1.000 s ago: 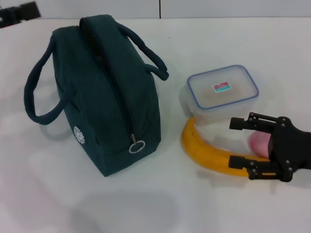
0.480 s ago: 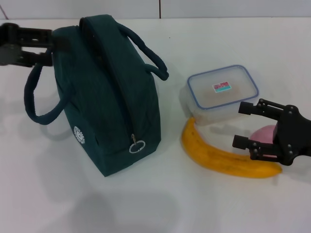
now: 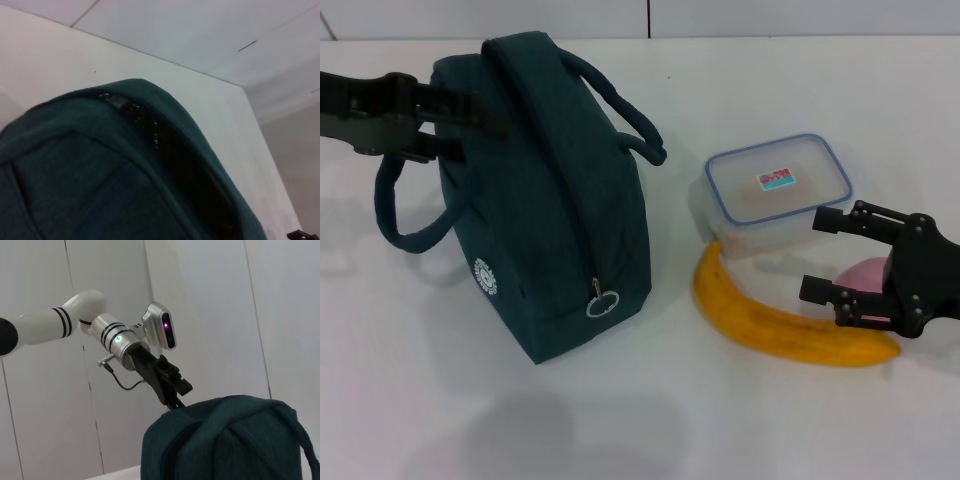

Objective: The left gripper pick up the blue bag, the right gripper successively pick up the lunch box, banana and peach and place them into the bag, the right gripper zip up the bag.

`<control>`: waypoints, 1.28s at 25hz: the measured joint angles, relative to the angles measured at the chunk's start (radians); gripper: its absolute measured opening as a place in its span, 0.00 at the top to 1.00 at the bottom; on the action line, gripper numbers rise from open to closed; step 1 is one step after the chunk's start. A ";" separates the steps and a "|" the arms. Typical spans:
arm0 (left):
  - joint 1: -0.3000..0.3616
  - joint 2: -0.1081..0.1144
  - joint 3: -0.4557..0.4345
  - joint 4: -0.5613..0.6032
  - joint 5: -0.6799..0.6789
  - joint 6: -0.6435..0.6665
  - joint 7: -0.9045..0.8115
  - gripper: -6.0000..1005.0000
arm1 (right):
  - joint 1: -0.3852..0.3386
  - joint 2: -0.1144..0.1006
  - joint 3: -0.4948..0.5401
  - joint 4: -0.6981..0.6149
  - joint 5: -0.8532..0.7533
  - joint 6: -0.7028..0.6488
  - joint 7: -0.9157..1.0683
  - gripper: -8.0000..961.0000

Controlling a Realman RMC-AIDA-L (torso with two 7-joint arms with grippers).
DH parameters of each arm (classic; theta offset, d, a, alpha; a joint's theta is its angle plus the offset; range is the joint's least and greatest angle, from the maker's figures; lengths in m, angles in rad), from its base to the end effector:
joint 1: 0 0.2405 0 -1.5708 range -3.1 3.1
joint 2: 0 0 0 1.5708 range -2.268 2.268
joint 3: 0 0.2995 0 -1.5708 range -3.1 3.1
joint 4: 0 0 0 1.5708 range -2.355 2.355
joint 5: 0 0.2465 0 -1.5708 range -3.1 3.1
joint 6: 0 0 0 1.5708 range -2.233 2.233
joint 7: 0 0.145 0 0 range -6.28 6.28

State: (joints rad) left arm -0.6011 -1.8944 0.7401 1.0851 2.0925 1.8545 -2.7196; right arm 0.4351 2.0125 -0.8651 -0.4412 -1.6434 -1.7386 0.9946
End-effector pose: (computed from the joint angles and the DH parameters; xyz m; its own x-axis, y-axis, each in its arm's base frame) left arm -0.2575 0.4070 0.1228 0.2562 0.9256 0.2787 0.9502 -0.2941 0.1034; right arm 0.3269 0.3257 -0.0233 0.7133 -0.0943 -0.6945 -0.2664 -0.9530 -0.1442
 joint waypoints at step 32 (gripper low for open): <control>0.011 -0.040 0.044 -0.001 0.092 -0.098 0.071 0.92 | -0.034 -0.002 0.054 0.010 0.066 0.034 0.055 0.17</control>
State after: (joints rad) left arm -0.5905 -1.9346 0.7838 1.0845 2.1843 1.7563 -2.6485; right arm 0.4010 2.0110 -0.8108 -0.4312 -1.5777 -1.7050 1.0498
